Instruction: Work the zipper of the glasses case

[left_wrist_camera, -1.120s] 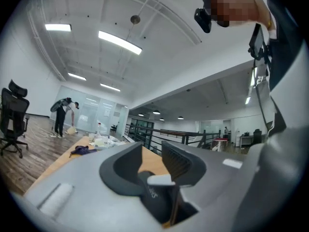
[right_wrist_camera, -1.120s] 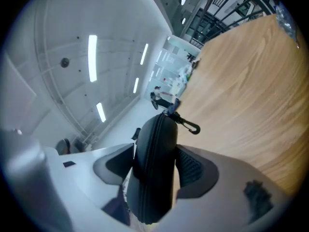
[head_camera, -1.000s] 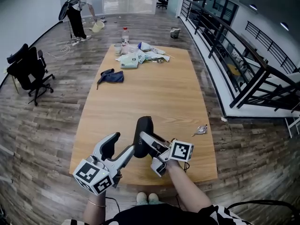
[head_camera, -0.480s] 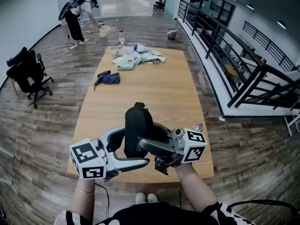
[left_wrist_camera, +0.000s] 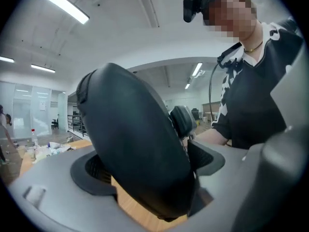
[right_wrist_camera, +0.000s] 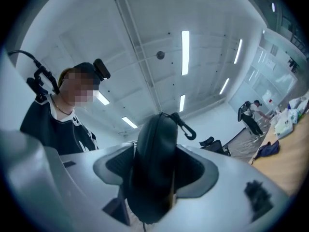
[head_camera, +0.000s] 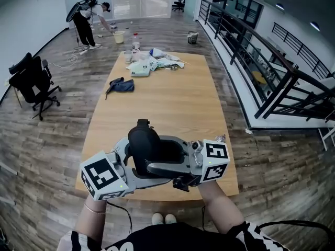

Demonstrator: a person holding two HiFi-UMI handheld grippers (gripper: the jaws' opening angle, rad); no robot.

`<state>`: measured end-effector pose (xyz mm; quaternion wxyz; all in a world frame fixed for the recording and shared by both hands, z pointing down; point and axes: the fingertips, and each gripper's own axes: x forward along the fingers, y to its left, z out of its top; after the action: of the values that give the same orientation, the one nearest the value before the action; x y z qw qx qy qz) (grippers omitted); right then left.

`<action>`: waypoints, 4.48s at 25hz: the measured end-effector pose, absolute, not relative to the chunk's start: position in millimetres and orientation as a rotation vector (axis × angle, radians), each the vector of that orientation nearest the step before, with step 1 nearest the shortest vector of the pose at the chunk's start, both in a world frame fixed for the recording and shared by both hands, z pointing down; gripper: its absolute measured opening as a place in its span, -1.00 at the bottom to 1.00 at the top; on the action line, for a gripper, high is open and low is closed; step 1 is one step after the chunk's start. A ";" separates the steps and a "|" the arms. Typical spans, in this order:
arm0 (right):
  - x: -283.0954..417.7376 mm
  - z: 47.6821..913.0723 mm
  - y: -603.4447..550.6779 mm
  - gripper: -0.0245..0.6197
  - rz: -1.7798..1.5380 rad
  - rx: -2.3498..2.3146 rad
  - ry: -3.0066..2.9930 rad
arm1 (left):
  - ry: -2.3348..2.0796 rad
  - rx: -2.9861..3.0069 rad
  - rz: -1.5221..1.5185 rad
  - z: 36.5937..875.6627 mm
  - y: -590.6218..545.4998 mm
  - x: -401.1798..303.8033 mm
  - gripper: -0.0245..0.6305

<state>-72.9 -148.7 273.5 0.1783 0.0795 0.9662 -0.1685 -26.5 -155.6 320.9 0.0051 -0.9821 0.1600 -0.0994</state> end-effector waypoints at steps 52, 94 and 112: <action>-48.9 211.5 -118.0 -0.83 1.271 -0.468 2.741 | -0.051 -3.134 -0.469 287.6 -79.1 -59.2 0.20; -40.2 206.0 -104.7 -0.90 1.389 -0.443 2.700 | 0.019 -3.145 -0.392 280.3 -88.3 -51.7 0.22; -47.0 210.9 -83.3 -0.90 1.386 -0.340 2.686 | -0.152 -3.222 -0.072 268.0 -89.2 -17.5 0.23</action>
<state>-47.0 -83.3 210.9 0.0502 -0.1117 0.8820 0.4551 -17.5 -89.2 268.0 -0.0423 -0.9977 -0.0471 -0.0223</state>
